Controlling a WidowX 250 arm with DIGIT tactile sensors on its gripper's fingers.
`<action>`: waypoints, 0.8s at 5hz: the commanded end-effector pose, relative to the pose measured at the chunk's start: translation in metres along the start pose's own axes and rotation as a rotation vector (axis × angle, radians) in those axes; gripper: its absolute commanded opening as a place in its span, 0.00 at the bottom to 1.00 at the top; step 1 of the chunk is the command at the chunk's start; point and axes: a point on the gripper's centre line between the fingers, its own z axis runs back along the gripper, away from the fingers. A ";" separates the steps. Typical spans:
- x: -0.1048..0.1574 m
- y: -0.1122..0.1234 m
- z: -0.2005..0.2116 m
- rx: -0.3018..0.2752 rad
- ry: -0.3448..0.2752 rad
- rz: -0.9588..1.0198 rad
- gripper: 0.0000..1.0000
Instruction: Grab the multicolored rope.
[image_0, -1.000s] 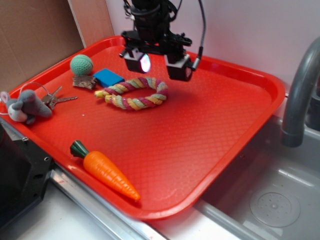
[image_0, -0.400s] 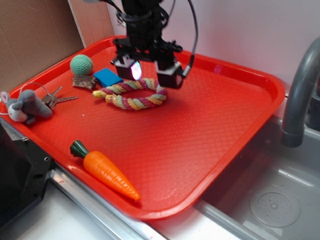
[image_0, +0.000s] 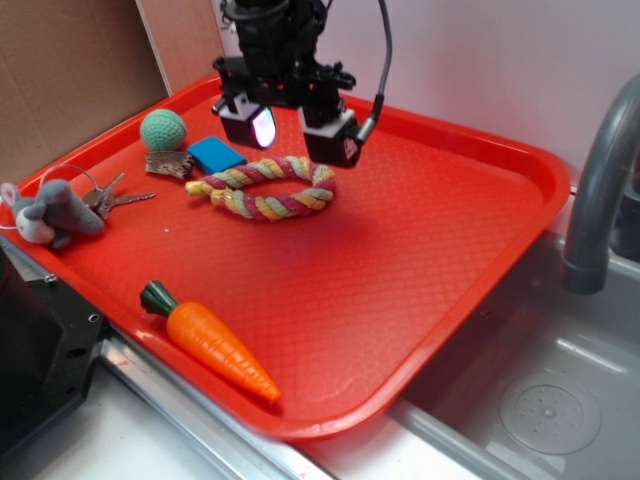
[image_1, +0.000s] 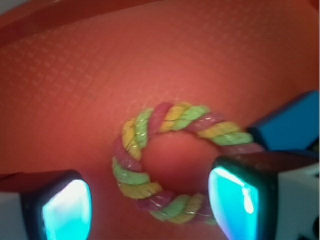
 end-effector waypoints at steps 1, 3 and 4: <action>0.016 -0.003 -0.046 -0.076 -0.039 -0.064 1.00; 0.010 0.006 -0.055 0.067 0.076 -0.031 0.00; 0.010 0.019 -0.032 0.067 0.134 -0.019 0.00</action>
